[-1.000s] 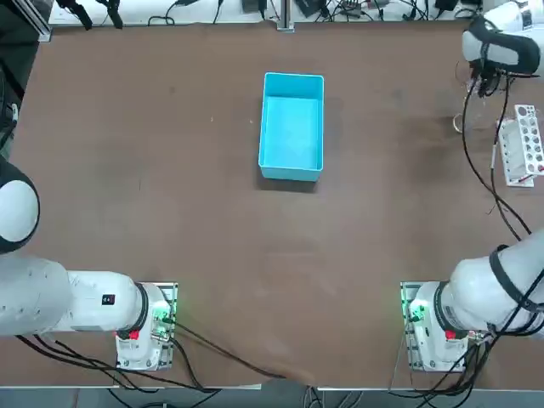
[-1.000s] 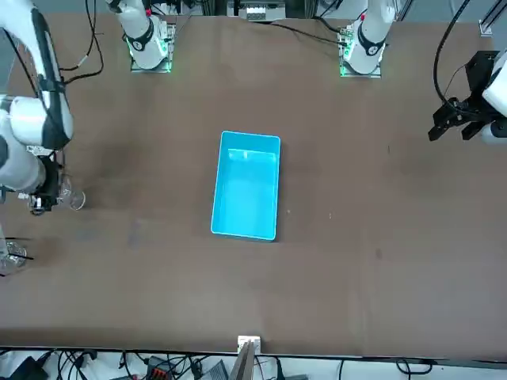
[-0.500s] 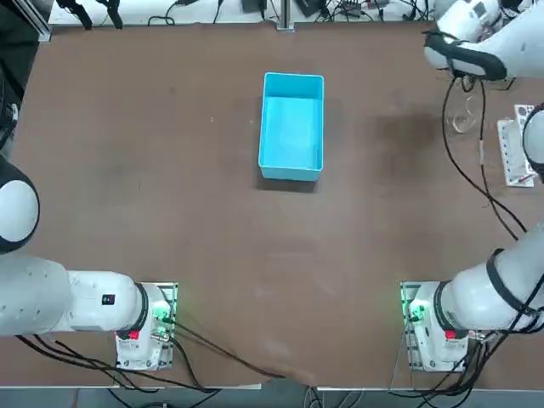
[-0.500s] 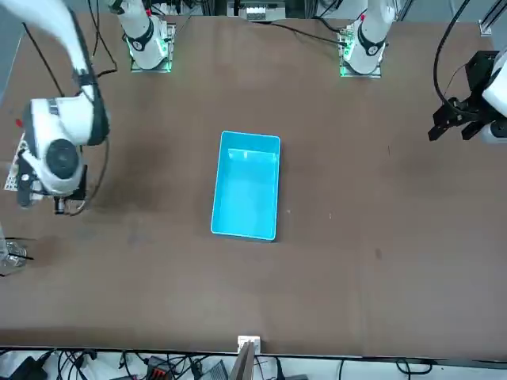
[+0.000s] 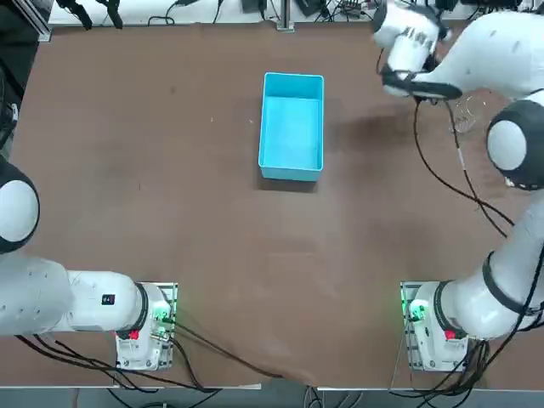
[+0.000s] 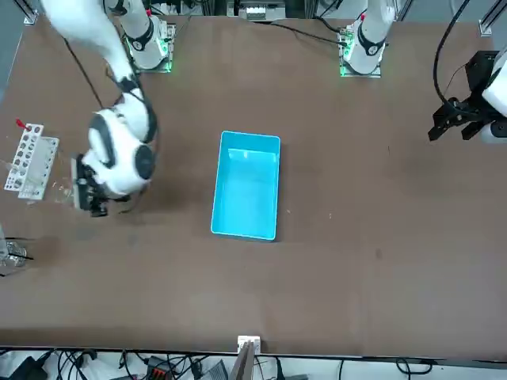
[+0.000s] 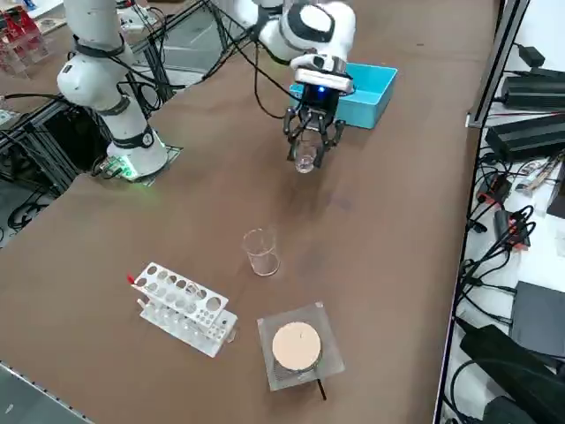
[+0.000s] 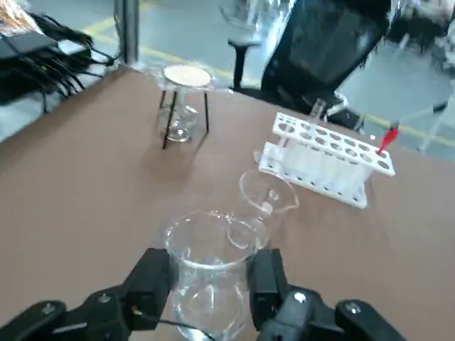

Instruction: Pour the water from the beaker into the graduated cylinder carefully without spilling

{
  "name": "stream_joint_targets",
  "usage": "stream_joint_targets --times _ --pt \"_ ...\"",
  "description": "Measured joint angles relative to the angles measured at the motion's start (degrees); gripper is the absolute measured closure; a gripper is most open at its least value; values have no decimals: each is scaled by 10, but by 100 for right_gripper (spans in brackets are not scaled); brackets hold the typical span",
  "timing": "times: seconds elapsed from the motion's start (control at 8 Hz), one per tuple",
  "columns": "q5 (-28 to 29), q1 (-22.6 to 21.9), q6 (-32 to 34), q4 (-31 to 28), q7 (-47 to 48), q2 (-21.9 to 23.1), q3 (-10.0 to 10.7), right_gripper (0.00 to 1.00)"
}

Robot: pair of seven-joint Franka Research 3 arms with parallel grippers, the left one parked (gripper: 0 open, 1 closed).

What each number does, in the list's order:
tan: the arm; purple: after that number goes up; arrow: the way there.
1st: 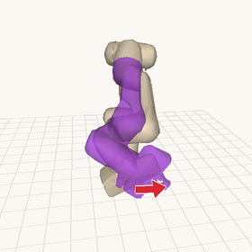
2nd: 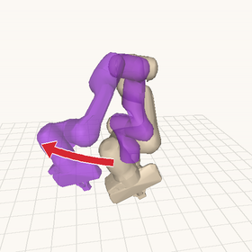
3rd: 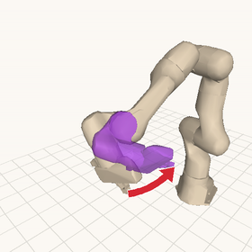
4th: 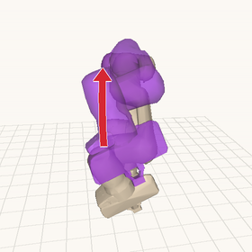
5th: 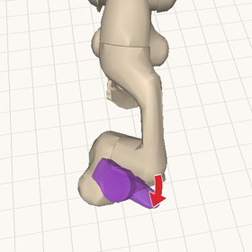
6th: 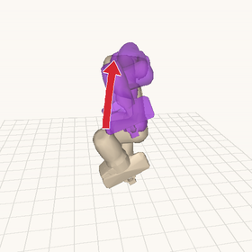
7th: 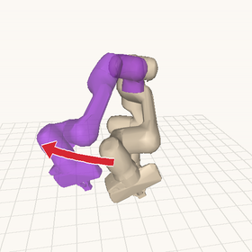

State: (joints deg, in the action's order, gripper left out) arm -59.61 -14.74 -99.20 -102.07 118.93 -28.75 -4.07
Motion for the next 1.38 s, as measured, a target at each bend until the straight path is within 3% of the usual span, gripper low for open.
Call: stream_joint_targets --times 0.38,0.75,1.38 --pt "-76 -45 16 13 116 -83 1 39" --pt "-100 -66 17 34 223 -142 2 39" --pt "-129 -85 17 41 298 -195 3 39"
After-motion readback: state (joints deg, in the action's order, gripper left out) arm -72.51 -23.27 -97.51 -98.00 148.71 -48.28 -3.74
